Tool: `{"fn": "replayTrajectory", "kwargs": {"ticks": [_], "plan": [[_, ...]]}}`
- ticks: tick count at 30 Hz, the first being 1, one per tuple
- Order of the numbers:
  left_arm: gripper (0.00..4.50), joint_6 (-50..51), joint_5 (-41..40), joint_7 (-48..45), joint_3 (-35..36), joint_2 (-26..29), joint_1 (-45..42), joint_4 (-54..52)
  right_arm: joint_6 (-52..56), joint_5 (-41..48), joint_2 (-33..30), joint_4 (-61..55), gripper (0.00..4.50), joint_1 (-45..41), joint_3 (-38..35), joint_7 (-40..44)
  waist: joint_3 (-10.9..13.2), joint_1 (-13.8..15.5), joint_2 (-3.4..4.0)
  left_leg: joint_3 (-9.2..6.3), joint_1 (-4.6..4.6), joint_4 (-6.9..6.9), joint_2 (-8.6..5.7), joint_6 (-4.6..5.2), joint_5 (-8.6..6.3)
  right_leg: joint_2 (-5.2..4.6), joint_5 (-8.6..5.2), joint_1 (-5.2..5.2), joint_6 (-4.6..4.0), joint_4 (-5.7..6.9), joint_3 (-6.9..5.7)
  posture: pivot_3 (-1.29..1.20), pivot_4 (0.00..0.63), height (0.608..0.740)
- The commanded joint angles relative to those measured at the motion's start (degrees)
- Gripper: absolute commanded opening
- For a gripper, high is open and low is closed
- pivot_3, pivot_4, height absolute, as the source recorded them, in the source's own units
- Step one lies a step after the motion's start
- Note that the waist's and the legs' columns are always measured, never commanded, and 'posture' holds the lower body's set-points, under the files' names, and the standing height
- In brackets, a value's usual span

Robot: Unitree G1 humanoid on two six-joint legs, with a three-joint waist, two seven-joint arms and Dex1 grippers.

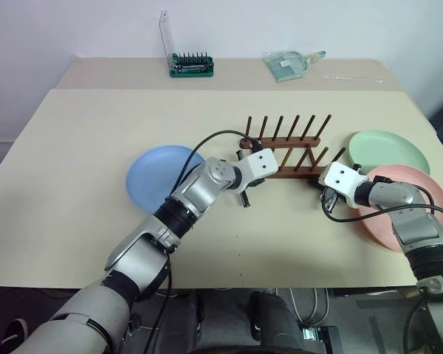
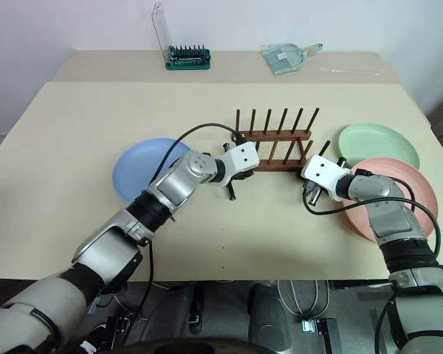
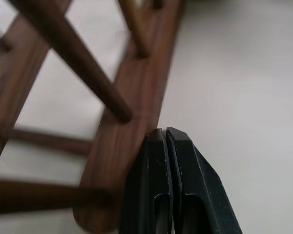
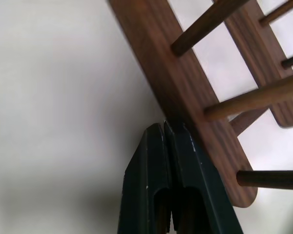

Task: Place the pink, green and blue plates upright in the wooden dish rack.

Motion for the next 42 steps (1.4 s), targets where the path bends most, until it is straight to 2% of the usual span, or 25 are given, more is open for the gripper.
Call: {"fn": "replayTrajectory", "kwargs": {"ticks": [1,9,16,19,22,27,29,30,31,32,36,38,40,42], "plan": [[0.05,-2.91,1.27,0.50,2.54,0.51,-2.20,3.59,-1.50,-0.92,0.75,1.66,0.04,-1.83,0.04,-1.02,0.00,-0.05,0.00,0.00,0.00,-0.03,0.00,0.00,0.00,0.00,0.00,-0.01,0.00,0.00,0.00,0.00,0.150,0.724],[0.05,-6.78,2.61,0.01,4.09,-0.03,-3.76,8.25,-4.91,-3.76,2.25,8.21,0.04,-5.98,1.18,-3.41,0.00,0.00,0.00,0.03,0.00,-0.04,0.00,0.00,0.00,0.00,0.00,-0.02,0.00,-0.01,0.00,0.00,0.150,0.724],[0.05,-4.26,1.08,-2.32,6.76,-0.96,-3.40,6.57,-5.69,-3.50,1.78,7.78,0.04,-5.74,0.83,-2.38,0.00,-0.04,0.00,0.04,-0.01,-0.04,0.00,0.00,0.00,0.00,0.00,-0.02,0.01,-0.01,0.00,0.00,0.150,0.724],[0.05,0.16,-2.15,-5.34,9.32,-1.41,-2.57,2.31,-3.65,-0.55,1.35,5.13,0.04,-4.75,-0.95,-0.18,0.01,-0.03,0.01,0.04,-0.01,-0.04,0.00,0.00,0.00,0.00,0.00,-0.02,0.01,-0.01,0.00,0.00,0.150,0.724],[0.05,6.33,-9.92,-12.91,12.96,-0.39,0.51,-8.70,2.33,5.26,0.25,-2.48,0.04,-2.72,-4.61,3.27,0.02,-0.01,0.03,0.03,-0.06,-0.06,0.01,-0.01,0.00,0.00,0.00,-0.06,0.01,-0.02,0.00,0.00,0.150,0.724],[0.05,17.56,-22.28,-23.41,17.14,6.23,5.07,-26.74,11.85,12.81,-1.96,-15.82,0.04,1.96,-10.37,5.57,0.06,-0.14,0.10,0.01,-0.10,-0.08,0.03,-0.02,0.01,0.00,0.00,-0.12,0.01,-0.01,0.00,0.00,0.150,0.724],[0.05,21.39,-27.03,-26.88,19.76,10.77,5.90,-31.42,22.34,21.33,-3.92,-23.65,0.04,4.57,-15.51,7.96,0.06,-0.08,0.10,0.00,-0.07,-0.08,0.03,-0.02,0.01,0.00,0.00,-0.09,0.01,0.00,0.00,0.00,0.150,0.724],[0.56,23.27,-28.96,-27.75,21.26,12.60,5.75,-32.14,27.20,25.22,-4.82,-26.55,0.54,5.61,-18.32,8.61,0.06,0.01,0.10,-0.01,-0.07,-0.08,0.03,-0.02,0.01,0.00,0.00,-0.09,0.01,0.00,0.00,0.00,0.150,0.724],[0.84,24.57,-30.27,-27.93,22.15,13.73,5.57,-32.39,30.50,27.66,-5.45,-28.43,0.85,6.30,-20.16,8.80,0.06,0.04,0.10,-0.01,-0.07,-0.08,0.03,-0.01,0.01,0.00,0.00,-0.09,0.01,0.00,0.01,0.00,0.150,0.724],[1.28,22.36,-30.87,-27.67,24.06,14.45,5.40,-31.77,33.79,29.72,-6.50,-29.79,1.24,7.36,-22.85,8.56,0.06,0.15,0.10,-0.02,-0.07,-0.06,0.03,-0.01,0.01,0.00,0.00,-0.07,0.00,0.00,0.01,0.00,0.150,0.724],[3.33,12.19,-31.97,-29.41,28.68,17.12,6.14,-30.92,41.88,33.32,-10.15,-34.09,3.28,13.46,-30.68,7.76,0.06,0.67,0.05,-0.08,-0.08,-0.04,0.02,0.03,-0.02,0.00,-0.01,0.01,-0.01,-0.07,-0.04,0.00,0.150,0.724],[4.41,11.21,-34.33,-32.15,29.98,18.76,7.45,-31.72,45.17,36.11,-10.90,-37.52,4.37,18.26,-34.60,9.11,0.06,0.48,0.05,-0.06,-0.07,-0.04,0.02,0.03,-0.02,0.00,-0.01,0.00,-0.02,-0.10,-0.04,0.00,0.150,0.724],[4.47,9.98,-34.76,-33.34,30.24,20.06,8.32,-31.45,46.95,37.63,-10.95,-39.87,4.45,21.72,-37.22,9.25,0.06,0.22,0.05,-0.06,-0.07,-0.08,0.03,0.03,-0.02,0.00,-0.01,-0.01,-0.02,-0.09,-0.04,0.00,0.150,0.724],[4.47,3.84,-32.25,-33.58,29.86,20.99,9.52,-30.99,47.08,35.40,-11.12,-41.46,4.45,26.06,-38.49,7.67,0.06,0.12,0.05,-0.03,-0.06,-0.07,0.03,0.03,-0.02,0.00,-0.01,-0.03,-0.01,-0.05,-0.02,0.00,0.150,0.724]]}}
